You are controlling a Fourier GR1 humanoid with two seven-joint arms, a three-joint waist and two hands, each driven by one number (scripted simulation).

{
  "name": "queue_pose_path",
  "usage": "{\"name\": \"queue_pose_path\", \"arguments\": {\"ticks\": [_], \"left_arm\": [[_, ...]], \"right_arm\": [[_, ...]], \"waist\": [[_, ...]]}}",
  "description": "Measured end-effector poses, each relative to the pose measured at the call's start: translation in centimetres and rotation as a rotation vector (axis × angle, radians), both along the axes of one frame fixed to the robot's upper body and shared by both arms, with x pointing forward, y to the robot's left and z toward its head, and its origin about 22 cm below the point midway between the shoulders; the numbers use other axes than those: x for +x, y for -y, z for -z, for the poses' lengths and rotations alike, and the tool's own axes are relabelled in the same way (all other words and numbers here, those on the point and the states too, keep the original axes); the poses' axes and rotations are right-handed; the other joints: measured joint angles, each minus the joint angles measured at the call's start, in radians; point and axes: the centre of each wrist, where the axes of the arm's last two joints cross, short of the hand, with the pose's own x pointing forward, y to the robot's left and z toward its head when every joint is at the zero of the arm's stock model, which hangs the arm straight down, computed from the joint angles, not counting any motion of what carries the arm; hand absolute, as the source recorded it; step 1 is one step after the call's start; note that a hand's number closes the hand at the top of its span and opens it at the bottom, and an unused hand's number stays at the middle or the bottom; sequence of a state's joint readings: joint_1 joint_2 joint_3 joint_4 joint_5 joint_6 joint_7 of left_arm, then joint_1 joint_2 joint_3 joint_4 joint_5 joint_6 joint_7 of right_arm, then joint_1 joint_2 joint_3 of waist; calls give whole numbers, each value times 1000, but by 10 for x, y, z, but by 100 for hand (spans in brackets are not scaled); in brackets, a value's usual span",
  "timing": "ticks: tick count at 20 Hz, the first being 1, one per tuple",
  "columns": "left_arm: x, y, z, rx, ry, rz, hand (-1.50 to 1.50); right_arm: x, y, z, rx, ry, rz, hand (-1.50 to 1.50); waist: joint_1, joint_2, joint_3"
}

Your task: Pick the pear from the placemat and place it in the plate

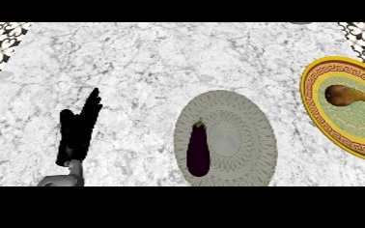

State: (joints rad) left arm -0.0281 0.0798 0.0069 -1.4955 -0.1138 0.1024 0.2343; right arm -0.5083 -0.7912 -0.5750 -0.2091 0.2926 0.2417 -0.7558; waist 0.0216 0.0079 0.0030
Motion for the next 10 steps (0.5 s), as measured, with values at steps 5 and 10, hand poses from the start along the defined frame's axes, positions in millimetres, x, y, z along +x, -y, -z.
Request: {"name": "queue_pose_path", "arguments": {"ticks": [5, 10], "left_arm": [[1, -3, -3, -6, 2, 1, 0], [5, 0, -1, -6, 5, 0, 0]], "right_arm": [[-13, 12, -4, -22, -3, 34, -150], [-31, 22, -3, -22, 9, 73, -150]], "waist": [[2, 1, 1], [2, 3, 2]]}}
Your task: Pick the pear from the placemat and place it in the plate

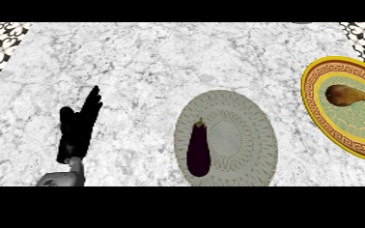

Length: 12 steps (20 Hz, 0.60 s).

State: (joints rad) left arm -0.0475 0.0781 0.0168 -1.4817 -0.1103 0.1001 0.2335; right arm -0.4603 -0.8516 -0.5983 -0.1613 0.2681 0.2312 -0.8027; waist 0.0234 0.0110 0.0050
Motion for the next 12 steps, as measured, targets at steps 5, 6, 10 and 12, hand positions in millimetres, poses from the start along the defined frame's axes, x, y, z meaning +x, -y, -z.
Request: {"name": "queue_pose_path", "arguments": {"ticks": [5, 6, 10, 12], "left_arm": [[-4, 0, 6, 0, 2, 2, 0], [-4, -2, 6, -3, 2, 0, 0], [-5, -3, 3, 4, 6, 3, 0], [-2, -4, 2, 5, 0, 1, 0]], "right_arm": [[-14, 10, -5, 5, 22, 33, -150], [-14, 11, -6, 5, 29, 45, -150], [-21, 18, -11, -2, 23, 102, -150], [-26, 20, -10, -4, 23, 119, -150]], "waist": [[1, 0, 1], [1, 0, 0], [5, 1, 1], [2, 0, 1]]}}
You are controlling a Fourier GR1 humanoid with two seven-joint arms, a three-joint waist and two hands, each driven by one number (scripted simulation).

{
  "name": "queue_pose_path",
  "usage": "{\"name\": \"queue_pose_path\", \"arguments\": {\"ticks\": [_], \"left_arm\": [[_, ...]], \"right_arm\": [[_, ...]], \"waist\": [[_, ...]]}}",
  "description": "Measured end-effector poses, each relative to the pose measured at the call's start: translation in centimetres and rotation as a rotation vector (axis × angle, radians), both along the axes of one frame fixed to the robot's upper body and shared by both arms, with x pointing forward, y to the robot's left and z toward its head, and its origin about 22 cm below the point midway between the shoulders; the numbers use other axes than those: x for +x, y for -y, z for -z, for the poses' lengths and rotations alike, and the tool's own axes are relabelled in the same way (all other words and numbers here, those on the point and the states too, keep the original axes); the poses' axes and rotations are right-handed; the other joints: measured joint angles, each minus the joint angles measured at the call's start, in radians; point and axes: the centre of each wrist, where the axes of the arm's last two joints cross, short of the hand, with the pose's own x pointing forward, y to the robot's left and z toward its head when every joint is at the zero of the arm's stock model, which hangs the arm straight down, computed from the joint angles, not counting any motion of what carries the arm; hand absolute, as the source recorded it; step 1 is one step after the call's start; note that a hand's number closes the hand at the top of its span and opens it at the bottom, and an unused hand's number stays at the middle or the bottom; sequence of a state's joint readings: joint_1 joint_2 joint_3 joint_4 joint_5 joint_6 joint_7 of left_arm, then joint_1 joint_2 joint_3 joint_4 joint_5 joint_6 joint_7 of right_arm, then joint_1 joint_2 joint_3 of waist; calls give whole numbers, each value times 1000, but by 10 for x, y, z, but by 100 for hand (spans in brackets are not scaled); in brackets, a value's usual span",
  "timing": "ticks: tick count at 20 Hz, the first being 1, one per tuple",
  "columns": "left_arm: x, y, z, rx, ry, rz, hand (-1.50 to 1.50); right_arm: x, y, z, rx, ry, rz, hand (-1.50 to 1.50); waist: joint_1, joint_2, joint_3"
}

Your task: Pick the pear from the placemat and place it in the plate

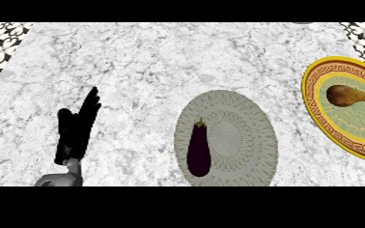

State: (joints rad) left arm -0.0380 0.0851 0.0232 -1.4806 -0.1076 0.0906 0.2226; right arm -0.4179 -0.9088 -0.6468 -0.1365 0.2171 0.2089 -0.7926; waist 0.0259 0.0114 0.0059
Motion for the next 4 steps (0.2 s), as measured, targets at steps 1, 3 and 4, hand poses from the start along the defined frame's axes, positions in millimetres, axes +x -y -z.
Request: {"name": "queue_pose_path", "arguments": {"ticks": [1, 3, 4], "left_arm": [[0, 1, 0, -3, -1, 3, 0], [-1, 3, 3, -4, -1, 4, 0], [-2, 8, 6, -4, -1, 5, 0]], "right_arm": [[-4, 1, 2, -2, 0, 6, -150], [-9, 3, 1, -8, -3, 11, -150], [-10, 3, 4, -12, -6, 19, -150]], "waist": [[0, 0, 0], [1, 1, 1], [2, 2, 1]]}}
